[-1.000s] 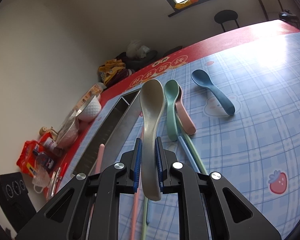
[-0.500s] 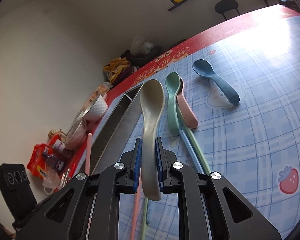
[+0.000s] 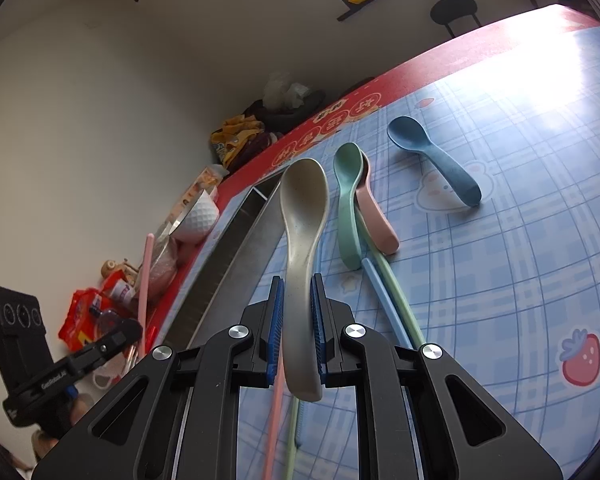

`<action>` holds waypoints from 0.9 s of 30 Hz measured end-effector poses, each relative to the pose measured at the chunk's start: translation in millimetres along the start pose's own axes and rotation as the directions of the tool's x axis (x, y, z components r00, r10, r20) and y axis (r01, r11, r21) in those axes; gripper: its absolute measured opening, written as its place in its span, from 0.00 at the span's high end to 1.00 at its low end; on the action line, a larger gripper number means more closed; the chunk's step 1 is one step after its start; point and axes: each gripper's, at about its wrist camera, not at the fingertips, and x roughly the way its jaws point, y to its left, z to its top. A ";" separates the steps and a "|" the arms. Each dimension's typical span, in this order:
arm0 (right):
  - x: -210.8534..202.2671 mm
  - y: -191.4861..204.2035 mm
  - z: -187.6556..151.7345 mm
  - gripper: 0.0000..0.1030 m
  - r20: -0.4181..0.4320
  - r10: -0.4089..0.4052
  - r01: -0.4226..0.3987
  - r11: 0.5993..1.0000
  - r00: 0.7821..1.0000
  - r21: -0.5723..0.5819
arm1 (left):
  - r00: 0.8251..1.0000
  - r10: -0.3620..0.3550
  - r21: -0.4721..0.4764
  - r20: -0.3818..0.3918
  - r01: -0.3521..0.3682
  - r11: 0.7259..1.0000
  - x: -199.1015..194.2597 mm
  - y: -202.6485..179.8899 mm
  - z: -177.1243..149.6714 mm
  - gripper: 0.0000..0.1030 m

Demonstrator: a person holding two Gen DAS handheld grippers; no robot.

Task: Organize utensils
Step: 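Carry the pink chopstick into the steel tray and open the left tool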

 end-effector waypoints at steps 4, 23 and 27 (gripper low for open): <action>-0.4 0.0 -0.3 0.87 0.003 -0.001 0.001 1.000 1.000 0.002 | 1.000 0.014 0.056 -0.024 -0.012 0.998 7.0 8.5 34.0 0.94; -4.5 -8.0 0.6 0.87 0.001 0.006 -0.006 0.999 1.000 0.037 | 0.970 0.065 0.072 -0.236 -0.050 0.996 136.8 39.9 76.0 0.94; -1.1 -7.8 2.2 0.87 -0.003 0.006 -0.006 0.999 1.000 0.038 | 0.963 0.056 0.063 -0.264 -0.040 0.997 143.6 41.5 71.3 0.94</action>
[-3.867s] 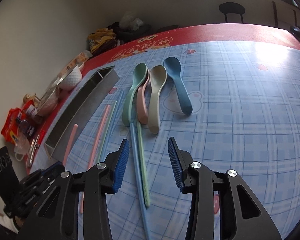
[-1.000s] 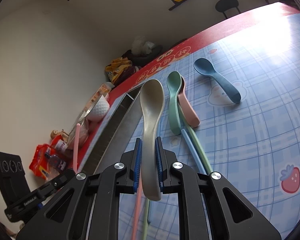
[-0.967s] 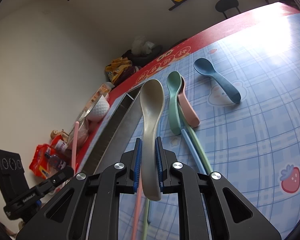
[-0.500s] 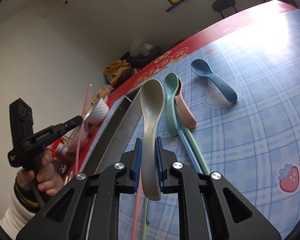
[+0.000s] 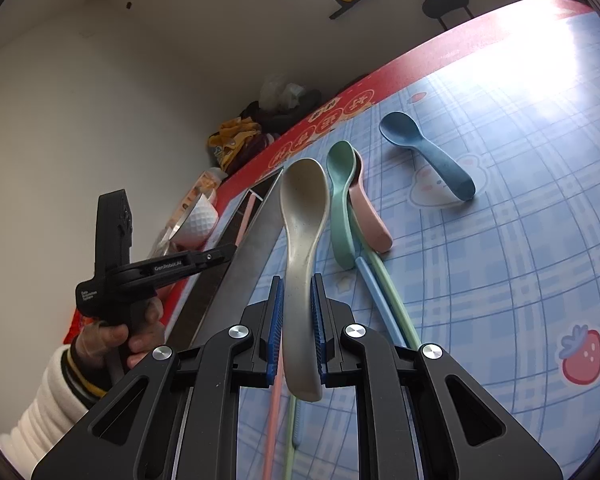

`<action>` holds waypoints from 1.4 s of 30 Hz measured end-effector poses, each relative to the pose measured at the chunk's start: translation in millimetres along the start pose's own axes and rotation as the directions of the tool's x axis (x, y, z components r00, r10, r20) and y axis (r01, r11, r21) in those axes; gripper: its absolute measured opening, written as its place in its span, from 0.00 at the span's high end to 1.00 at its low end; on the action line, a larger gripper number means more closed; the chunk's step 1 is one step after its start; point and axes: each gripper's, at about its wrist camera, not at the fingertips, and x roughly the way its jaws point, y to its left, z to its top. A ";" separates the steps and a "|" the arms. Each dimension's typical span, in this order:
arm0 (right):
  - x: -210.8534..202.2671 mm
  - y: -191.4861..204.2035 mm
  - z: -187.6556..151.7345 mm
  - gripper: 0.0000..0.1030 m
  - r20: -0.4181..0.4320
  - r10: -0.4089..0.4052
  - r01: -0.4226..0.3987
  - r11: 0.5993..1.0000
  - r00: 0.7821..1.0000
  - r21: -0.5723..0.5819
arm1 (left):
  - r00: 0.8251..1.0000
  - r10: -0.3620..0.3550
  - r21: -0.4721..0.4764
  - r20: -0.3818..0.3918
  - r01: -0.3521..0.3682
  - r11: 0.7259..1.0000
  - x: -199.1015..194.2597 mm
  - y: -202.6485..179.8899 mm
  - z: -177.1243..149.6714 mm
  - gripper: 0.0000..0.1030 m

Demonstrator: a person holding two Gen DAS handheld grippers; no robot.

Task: Organize utensils
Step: 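Carry the pink chopstick into the steel tray and open the left tool, then carry the beige spoon into the steel tray and open the right tool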

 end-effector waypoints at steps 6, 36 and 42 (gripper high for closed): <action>1.1 -0.4 0.5 0.87 0.000 -0.002 0.002 1.000 1.000 0.002 | 1.000 -0.012 0.029 -0.017 0.013 0.999 3.1 -4.5 -1.0 0.94; 2.6 14.6 1.9 0.87 -0.025 -0.178 0.177 0.984 0.984 -0.029 | 0.867 0.280 0.039 0.412 -0.324 0.945 -103.7 35.6 -98.1 0.06; 10.0 37.3 14.1 0.87 -0.055 -0.206 0.204 0.978 0.977 -0.042 | 0.833 0.291 -0.003 0.470 -0.328 0.945 -105.0 43.0 -107.0 0.06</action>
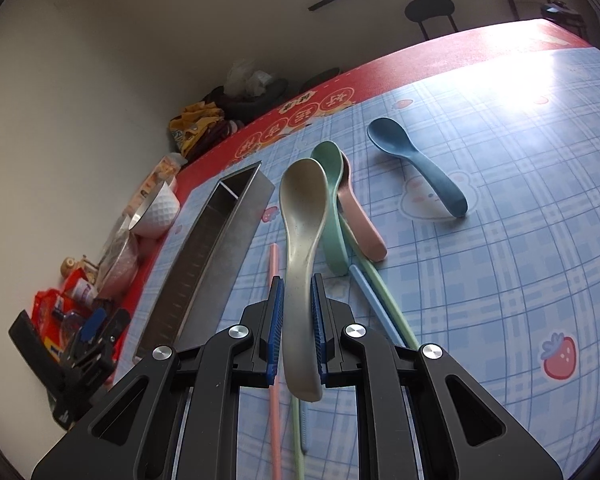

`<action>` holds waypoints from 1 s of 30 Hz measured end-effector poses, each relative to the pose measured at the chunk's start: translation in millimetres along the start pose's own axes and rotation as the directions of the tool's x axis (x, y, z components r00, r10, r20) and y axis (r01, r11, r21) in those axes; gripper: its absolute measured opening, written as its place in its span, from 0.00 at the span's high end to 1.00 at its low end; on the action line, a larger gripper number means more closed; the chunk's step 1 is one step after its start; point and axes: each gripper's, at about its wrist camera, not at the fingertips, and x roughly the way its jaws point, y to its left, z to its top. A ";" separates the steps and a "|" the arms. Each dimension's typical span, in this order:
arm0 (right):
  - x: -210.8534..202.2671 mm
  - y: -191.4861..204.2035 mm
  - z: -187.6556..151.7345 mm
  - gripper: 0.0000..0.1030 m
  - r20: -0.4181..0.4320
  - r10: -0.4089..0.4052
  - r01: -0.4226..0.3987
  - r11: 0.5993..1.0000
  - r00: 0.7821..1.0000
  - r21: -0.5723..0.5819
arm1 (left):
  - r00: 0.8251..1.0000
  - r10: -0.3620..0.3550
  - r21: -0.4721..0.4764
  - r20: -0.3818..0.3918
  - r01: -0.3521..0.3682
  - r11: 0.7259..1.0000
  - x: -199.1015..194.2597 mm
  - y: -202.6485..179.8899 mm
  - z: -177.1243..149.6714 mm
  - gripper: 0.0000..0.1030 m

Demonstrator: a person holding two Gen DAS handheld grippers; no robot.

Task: Organize utensils
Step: 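Carry the beige spoon into the steel tray and open the right tool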

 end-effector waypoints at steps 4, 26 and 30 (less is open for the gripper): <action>19.6 28.7 13.6 0.87 -0.047 -0.012 0.011 1.000 0.999 -0.023 | 1.000 0.008 -0.038 0.010 -0.008 0.999 -1.6 7.0 -0.8 0.06; 164.2 134.9 47.5 0.87 -0.216 -0.185 0.185 0.983 0.959 -0.018 | 0.999 0.030 -0.168 -0.027 -0.034 0.985 5.1 32.4 -4.0 0.06; 174.1 134.1 48.9 0.86 -0.224 -0.204 0.206 0.978 0.953 -0.014 | 0.999 0.028 -0.163 -0.030 -0.032 0.986 6.1 31.6 -3.8 0.06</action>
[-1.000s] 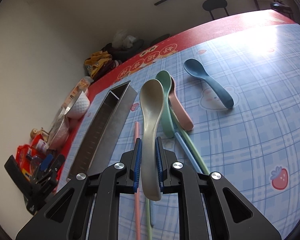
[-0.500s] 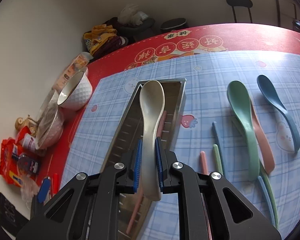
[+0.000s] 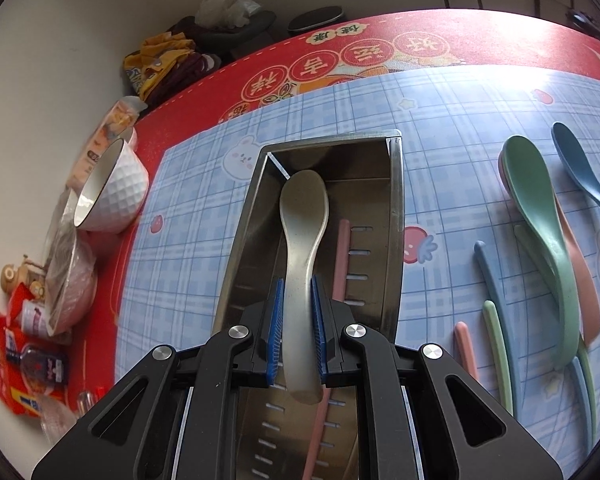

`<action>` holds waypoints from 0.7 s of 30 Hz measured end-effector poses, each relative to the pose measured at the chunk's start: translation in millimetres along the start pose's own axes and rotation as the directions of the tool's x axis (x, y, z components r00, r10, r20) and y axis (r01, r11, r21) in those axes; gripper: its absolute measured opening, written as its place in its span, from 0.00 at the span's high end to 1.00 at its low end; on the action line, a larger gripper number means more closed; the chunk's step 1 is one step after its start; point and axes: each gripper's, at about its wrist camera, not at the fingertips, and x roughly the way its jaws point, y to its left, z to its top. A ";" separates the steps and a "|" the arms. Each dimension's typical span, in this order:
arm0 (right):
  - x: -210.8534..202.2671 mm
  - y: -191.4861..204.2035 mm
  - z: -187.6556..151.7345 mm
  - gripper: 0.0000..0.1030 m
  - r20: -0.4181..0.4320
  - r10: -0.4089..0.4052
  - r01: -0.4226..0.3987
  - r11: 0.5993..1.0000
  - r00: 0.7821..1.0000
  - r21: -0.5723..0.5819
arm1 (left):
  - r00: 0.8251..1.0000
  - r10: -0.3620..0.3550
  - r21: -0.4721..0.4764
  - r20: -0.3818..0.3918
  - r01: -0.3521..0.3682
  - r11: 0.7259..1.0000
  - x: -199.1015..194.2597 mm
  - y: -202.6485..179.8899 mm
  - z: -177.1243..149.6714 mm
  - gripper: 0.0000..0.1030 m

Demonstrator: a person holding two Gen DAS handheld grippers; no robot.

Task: Organize utensils
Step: 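Carry the beige spoon into the steel tray and open the right tool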

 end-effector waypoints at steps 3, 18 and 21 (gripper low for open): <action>4.2 0.6 -0.9 0.85 -0.013 0.007 -0.007 1.000 1.000 0.015 | 1.000 -0.005 -0.005 -0.008 0.005 1.000 0.6 0.2 -0.1 0.06; -33.9 -5.3 -1.5 0.82 0.053 0.103 -0.098 0.991 0.993 -0.095 | 1.000 -0.007 -0.019 -0.015 0.007 1.000 2.0 4.7 0.4 0.06; -57.5 -14.0 -5.4 0.82 0.112 0.141 -0.118 0.974 0.984 -0.192 | 1.000 -0.005 -0.022 -0.016 0.005 1.000 2.5 5.3 0.7 0.06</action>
